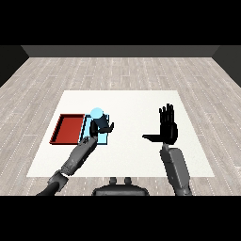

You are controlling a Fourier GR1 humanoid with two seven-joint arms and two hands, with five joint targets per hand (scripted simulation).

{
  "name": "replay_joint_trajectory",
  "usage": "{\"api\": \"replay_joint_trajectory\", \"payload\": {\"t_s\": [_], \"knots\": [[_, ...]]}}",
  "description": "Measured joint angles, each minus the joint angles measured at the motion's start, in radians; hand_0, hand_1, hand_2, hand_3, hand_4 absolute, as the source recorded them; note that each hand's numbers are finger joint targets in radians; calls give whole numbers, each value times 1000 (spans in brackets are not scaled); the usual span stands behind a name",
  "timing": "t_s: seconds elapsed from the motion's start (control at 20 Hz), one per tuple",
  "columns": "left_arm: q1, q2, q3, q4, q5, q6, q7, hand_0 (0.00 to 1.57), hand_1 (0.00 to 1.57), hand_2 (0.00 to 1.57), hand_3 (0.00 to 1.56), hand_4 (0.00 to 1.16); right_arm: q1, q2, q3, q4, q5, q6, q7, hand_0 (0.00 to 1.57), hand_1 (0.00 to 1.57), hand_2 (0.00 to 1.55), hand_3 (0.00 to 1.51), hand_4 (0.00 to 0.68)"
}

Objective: Pick the blue can and put it in the blue box

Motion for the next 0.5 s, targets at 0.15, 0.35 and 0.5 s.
{"api": "replay_joint_trajectory", "payload": {"t_s": [0.15,0.35,0.5], "knots": [[-57,32,43,70,-13,-20,48,1571,1571,1571,1488,1115,11,-5,-30,5,-11,8,-1,0,0,0,0,0],[-132,72,101,230,-22,-72,68,1571,1571,1571,1492,1102,12,-16,-66,17,-21,12,6,0,0,0,0,0],[-183,78,121,356,-39,-86,99,1571,1571,1571,1485,1055,-9,-21,-95,74,-31,31,-10,0,0,0,0,0]]}}
